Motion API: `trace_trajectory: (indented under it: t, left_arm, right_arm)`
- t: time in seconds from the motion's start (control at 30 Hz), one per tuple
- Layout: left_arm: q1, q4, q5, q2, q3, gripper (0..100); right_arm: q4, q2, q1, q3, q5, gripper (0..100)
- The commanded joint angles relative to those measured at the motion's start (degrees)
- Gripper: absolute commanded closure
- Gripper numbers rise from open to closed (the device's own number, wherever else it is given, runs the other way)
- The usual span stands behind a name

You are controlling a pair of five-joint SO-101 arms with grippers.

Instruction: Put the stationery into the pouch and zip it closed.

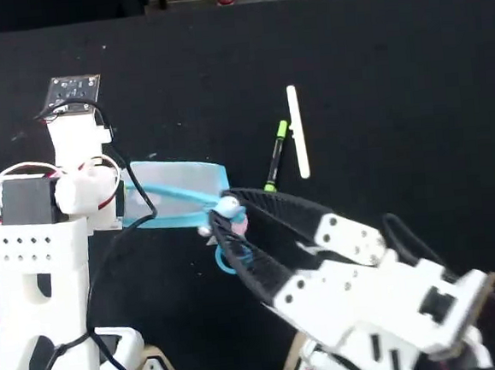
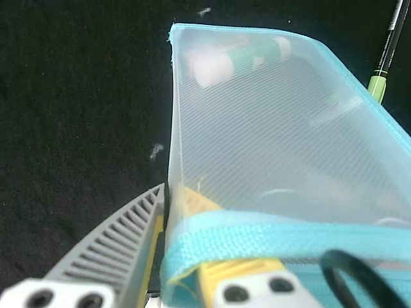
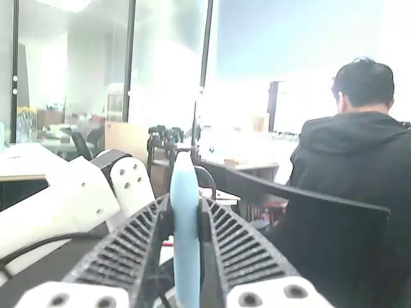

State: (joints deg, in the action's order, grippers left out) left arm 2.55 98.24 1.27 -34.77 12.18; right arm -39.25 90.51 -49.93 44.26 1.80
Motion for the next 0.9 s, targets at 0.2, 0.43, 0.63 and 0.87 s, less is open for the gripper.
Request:
trace_trajectory:
  t: [0.2, 0.43, 0.63, 0.87]
  left_arm:
    - [-0.7, -0.9, 0.0, -0.3, 2.2, 97]
    - [-0.7, -0.9, 0.0, -0.3, 1.8, 97]
    - [-0.7, -0.9, 0.0, -0.3, 1.7, 97]
    - [-0.7, -0.9, 0.0, -0.3, 1.7, 97]
  right_arm:
    - [20.7, -1.5, -0.6, 15.8, 0.1, 98.7]
    - [21.3, -1.5, -0.5, 24.4, 0.4, 98.7]
    - [21.1, -1.9, -0.6, 28.8, 10.4, 98.6]
    - [10.9, -2.1, -0.9, 25.2, 11.6, 87.8]
